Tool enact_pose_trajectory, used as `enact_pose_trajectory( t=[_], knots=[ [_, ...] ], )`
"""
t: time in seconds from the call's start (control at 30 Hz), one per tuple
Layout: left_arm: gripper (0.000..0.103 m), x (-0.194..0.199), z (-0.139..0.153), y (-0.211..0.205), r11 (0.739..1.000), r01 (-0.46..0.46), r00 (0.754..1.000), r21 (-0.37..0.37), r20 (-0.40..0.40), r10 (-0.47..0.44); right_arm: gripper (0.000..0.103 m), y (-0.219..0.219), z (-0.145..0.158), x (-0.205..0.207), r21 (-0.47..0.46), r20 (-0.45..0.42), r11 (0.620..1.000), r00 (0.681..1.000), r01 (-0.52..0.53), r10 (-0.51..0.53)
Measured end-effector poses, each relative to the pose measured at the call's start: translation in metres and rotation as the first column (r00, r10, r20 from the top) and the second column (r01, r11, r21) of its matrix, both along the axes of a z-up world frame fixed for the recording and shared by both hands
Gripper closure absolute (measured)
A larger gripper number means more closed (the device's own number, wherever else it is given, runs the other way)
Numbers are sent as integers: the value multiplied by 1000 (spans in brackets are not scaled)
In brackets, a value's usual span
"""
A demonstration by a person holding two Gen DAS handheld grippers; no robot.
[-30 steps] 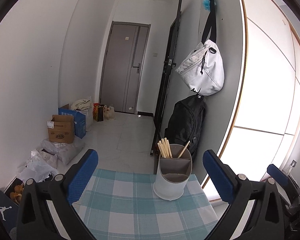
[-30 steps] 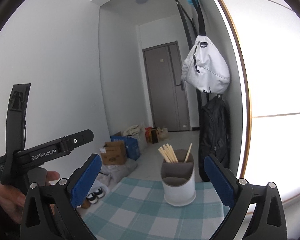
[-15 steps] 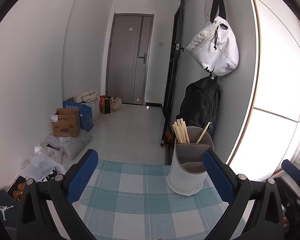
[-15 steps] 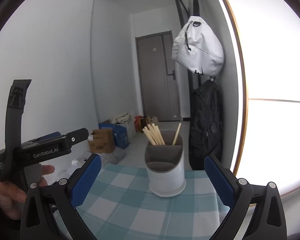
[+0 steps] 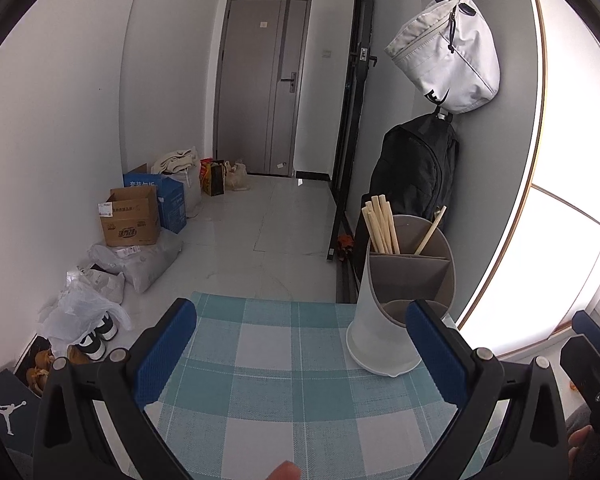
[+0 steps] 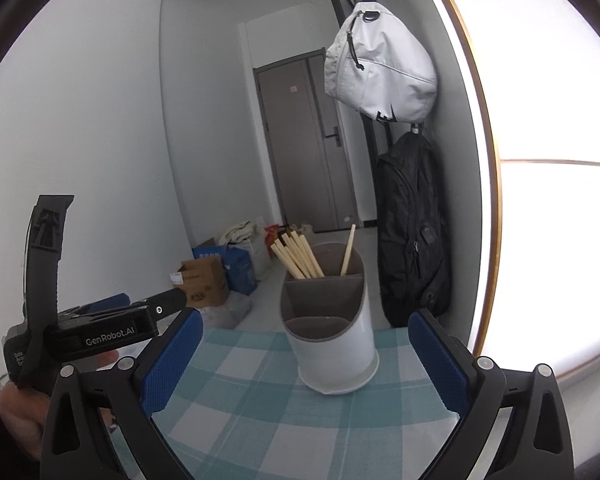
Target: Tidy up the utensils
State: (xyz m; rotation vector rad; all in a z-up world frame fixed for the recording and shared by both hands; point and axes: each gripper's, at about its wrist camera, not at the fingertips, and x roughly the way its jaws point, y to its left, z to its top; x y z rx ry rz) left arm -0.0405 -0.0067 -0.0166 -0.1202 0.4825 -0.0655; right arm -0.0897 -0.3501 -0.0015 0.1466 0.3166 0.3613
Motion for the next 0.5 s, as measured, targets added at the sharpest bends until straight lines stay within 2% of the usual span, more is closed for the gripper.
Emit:
enact_pose_trajectory(
  t=[0.27,0.5],
  knots=[
    [1,-5,0,-7,999,8,1000,40,20,-9,0,-1,0,-3,11,-7,1000,1000,-5,5],
    [1,2,-5,1,1000,-4,999,-16,-35,3,0,4,-1,-3,-16,-6,1000,1000,-22,22]
  ],
)
